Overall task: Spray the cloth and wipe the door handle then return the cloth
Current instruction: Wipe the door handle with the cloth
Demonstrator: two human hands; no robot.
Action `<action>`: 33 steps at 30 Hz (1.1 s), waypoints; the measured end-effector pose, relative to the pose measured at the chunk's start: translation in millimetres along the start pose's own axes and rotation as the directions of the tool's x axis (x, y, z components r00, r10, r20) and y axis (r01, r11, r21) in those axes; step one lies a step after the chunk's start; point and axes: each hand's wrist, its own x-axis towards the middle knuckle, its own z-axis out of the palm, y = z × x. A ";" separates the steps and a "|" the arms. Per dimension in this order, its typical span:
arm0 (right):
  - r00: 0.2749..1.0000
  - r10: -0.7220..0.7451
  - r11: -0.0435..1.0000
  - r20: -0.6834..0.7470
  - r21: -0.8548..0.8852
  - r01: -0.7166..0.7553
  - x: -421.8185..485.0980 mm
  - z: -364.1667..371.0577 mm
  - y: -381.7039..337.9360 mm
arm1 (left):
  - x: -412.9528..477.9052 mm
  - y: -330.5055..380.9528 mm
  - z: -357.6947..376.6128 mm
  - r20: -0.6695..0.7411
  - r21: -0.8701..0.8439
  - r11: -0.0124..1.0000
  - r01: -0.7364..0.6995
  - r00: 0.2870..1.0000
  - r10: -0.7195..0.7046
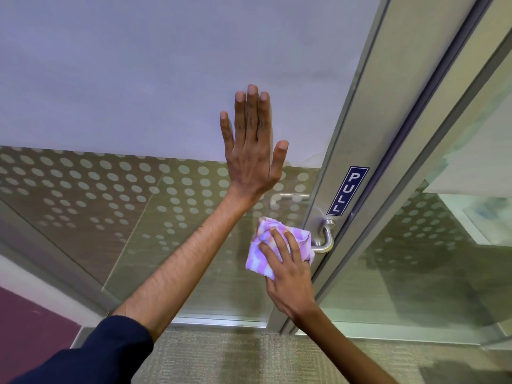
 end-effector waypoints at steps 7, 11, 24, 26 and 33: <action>0.967 -0.252 0.967 0.027 -0.013 0.253 -7.6 -14.9 34.6 | 0.1 -0.1 -1.5 0.035 0.011 1.000 -0.008 0.999 0.007; 0.938 -0.344 0.939 0.042 -0.002 0.344 -9.0 -21.7 54.9 | 0.3 -1.0 -1.1 0.036 -0.005 1.000 -0.002 0.999 0.003; 0.939 -0.340 0.937 -0.052 0.059 0.343 -25.9 -42.9 115.0 | -1.1 0.0 0.6 0.033 -0.015 1.000 0.004 0.999 -0.004; 0.947 -0.316 0.941 -0.059 0.107 0.321 -26.9 -40.3 114.0 | -1.4 -0.9 1.6 0.031 -0.012 1.000 0.004 1.000 -0.004; 0.979 -0.113 0.926 -0.168 0.340 0.165 -28.5 -30.3 117.5 | -2.1 0.1 2.7 -0.008 0.011 1.000 -0.006 1.000 0.006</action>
